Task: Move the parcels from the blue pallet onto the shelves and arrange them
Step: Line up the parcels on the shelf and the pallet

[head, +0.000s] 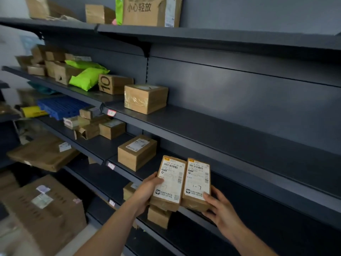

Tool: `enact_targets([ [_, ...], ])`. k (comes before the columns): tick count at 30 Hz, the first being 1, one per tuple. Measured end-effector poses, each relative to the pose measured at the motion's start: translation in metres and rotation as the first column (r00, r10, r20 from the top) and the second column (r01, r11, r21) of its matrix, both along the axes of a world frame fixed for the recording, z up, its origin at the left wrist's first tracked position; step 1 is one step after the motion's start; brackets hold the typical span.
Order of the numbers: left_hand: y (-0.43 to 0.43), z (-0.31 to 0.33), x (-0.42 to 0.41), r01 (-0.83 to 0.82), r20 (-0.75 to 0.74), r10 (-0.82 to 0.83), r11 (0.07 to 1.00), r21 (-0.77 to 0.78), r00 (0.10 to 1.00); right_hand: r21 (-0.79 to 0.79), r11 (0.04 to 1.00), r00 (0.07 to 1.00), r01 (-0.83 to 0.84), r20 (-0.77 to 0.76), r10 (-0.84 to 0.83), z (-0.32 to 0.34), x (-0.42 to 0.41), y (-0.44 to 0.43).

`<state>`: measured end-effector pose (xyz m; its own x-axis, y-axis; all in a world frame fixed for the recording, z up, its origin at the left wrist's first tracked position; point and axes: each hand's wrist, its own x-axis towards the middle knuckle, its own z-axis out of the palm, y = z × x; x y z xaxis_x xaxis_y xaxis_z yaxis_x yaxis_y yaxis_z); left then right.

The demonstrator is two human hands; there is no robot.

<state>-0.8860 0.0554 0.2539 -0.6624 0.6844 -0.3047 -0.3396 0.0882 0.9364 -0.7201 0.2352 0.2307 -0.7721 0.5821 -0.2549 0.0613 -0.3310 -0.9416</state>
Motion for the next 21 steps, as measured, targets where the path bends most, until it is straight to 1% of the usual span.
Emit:
enact_targets([
  [5,0.015,-0.013,-0.034,-0.1,0.039,0.102,0.994,-0.049,0.994,-0.007,1.0,0.999,-0.024,0.03,0.024,-0.013,-0.043,0.02],
  [10,0.024,-0.028,-0.069,-0.126,0.063,0.13,0.99,-0.056,0.99,-0.029,0.999,0.997,-0.024,0.07,0.026,-0.032,-0.082,0.031],
  [16,0.038,-0.051,-0.118,-0.08,0.097,0.087,0.994,-0.069,0.991,-0.062,0.998,0.992,0.0,0.123,0.007,-0.053,-0.124,0.04],
  [21,0.057,-0.069,-0.163,-0.043,0.105,0.053,0.994,-0.103,0.993,-0.045,0.998,0.983,0.038,0.182,-0.03,-0.063,-0.157,0.047],
])
